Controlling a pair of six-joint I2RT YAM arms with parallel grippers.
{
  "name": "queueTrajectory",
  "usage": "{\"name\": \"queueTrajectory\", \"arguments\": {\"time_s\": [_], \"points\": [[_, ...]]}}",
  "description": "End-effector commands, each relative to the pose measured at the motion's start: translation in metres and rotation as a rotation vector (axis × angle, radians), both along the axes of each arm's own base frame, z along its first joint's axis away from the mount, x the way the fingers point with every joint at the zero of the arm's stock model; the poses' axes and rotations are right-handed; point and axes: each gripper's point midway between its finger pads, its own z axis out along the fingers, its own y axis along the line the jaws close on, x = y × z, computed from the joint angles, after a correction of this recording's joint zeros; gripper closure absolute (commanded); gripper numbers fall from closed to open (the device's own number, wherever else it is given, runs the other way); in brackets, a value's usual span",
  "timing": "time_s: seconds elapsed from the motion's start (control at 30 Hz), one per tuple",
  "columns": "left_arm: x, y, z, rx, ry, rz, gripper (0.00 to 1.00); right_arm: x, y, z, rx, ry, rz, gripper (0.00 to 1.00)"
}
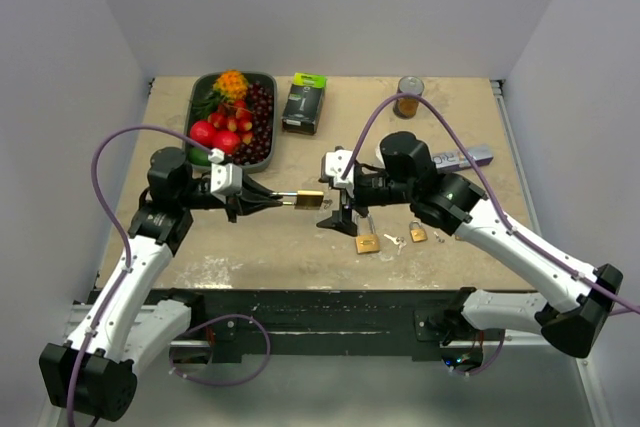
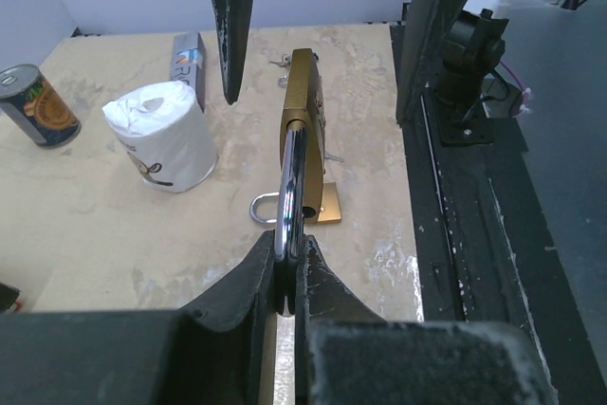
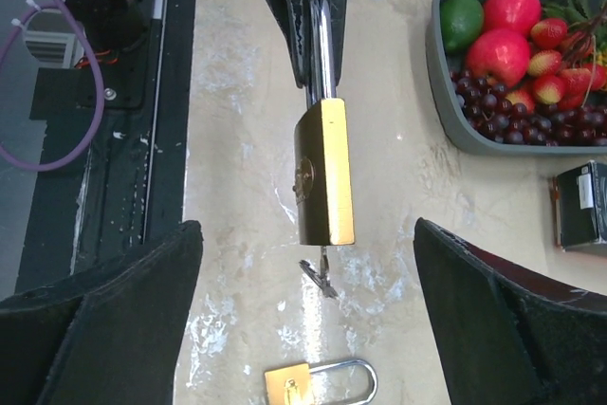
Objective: Lock with the key
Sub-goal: Lock the lock.
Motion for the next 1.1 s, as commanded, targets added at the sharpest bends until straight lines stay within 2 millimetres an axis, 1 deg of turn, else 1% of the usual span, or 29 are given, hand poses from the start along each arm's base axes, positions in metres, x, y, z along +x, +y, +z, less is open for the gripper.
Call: {"name": "queueTrajectory", "arguments": {"time_s": [0.0,0.07,0.13,0.17,0.23,0.33,0.37,0.47,0.5,0.57,0.73,0.8,1.0,1.07], "points": [[-0.014,-0.002,0.036,-0.033,-0.088,-0.071,1.00,0.000,0.006,0.008,0.050,-0.060,0.037,0.11],[-0.013,-0.002,0.038,-0.036,-0.075,-0.072,1.00,0.003,0.011,0.004,0.049,-0.051,0.046,0.16],[-0.015,-0.002,0.040,-0.041,-0.063,-0.071,1.00,0.002,0.015,0.006,0.065,-0.044,0.059,0.20],[-0.015,-0.002,0.046,-0.051,-0.092,-0.073,1.00,0.004,0.018,0.004,0.065,-0.036,0.061,0.28],[-0.016,-0.002,0.048,-0.055,-0.092,-0.070,1.00,0.004,0.021,0.007,0.082,-0.034,0.068,0.34],[-0.017,-0.002,0.048,-0.056,-0.092,-0.068,1.00,0.006,0.026,0.009,0.097,-0.029,0.074,0.46],[-0.017,-0.002,0.048,-0.057,-0.091,-0.068,1.00,0.007,0.028,0.006,0.092,-0.022,0.073,0.52],[-0.017,-0.002,0.050,-0.065,-0.092,-0.067,1.00,0.005,0.030,0.005,0.086,-0.009,0.092,0.61],[-0.018,-0.002,0.052,-0.067,-0.095,-0.067,1.00,0.005,0.031,0.002,0.080,-0.002,0.097,0.67],[-0.018,-0.002,0.052,-0.070,-0.091,-0.068,1.00,0.005,0.032,0.003,0.082,-0.007,0.100,0.71],[-0.019,-0.004,0.053,-0.086,-0.095,-0.073,1.00,0.004,0.035,0.006,0.098,-0.014,0.119,1.00],[-0.018,-0.004,0.049,-0.088,-0.058,-0.066,1.00,0.000,0.037,0.010,0.115,-0.015,0.146,1.00],[-0.016,-0.007,0.046,-0.097,-0.079,-0.058,1.00,-0.022,0.039,0.019,0.147,0.019,0.271,1.00],[-0.015,-0.010,0.045,-0.099,-0.080,-0.061,1.00,-0.023,0.042,0.017,0.147,0.047,0.286,1.00]]}}
